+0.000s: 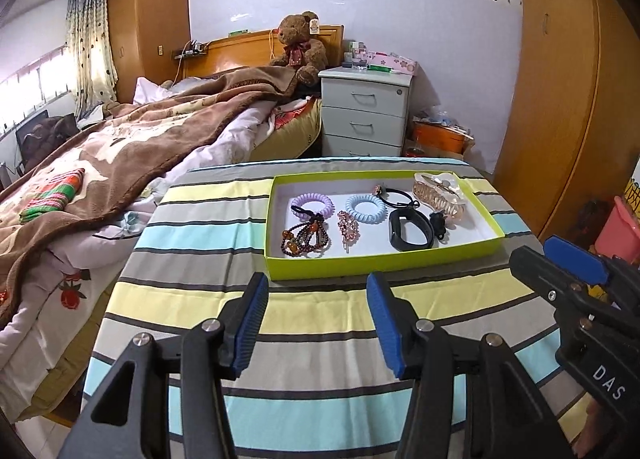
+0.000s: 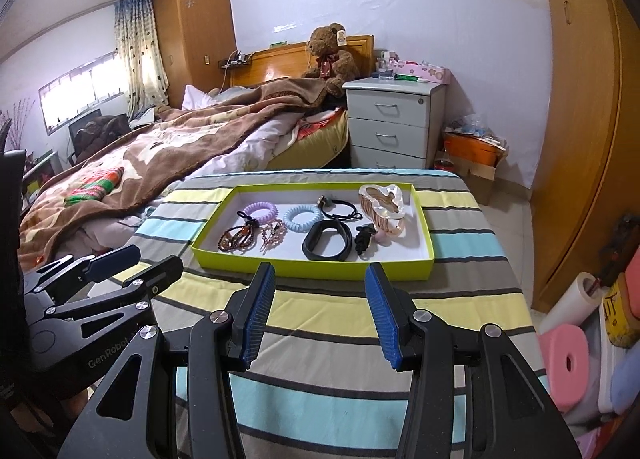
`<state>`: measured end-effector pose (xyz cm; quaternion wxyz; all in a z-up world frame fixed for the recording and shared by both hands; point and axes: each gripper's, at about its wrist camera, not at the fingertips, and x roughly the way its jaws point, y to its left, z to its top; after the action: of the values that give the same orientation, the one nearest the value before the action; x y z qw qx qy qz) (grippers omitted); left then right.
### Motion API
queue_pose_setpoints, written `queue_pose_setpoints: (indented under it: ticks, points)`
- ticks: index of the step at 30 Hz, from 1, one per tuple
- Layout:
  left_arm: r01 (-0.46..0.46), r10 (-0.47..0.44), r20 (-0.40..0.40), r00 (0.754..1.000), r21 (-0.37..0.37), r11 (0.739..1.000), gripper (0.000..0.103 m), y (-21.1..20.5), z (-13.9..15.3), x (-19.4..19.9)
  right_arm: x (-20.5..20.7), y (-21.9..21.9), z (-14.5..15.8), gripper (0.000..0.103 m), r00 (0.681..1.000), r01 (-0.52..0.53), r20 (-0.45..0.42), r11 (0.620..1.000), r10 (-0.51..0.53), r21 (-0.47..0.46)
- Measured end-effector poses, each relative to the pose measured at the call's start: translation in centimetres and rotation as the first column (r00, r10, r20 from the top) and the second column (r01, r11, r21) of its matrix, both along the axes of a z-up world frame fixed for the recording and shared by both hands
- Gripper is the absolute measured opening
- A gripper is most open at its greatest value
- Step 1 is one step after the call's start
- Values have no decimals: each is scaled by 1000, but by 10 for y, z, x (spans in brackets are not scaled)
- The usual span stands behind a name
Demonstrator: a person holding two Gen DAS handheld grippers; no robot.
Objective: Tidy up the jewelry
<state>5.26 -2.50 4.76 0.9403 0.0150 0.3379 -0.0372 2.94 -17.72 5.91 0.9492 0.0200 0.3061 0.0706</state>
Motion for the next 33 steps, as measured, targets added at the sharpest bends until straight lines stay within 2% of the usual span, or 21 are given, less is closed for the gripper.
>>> queue_pose_setpoints:
  ticks: [22,28,33]
  points:
    - [-7,6,-45,999,-32,999,53,3,-2,-3,-4,-1,2,48,1000,10,6,1000,-10,-2]
    - [-15,15,-40,999,-6,1000,53,1,-2,-3,-4,-2,2,48,1000,9,7,1000,-9,-1]
    - [-13,12,-44,999,-15,1000,53,1,-2,-3,-4,-3,1,48,1000,10,5,1000,-10,-1]
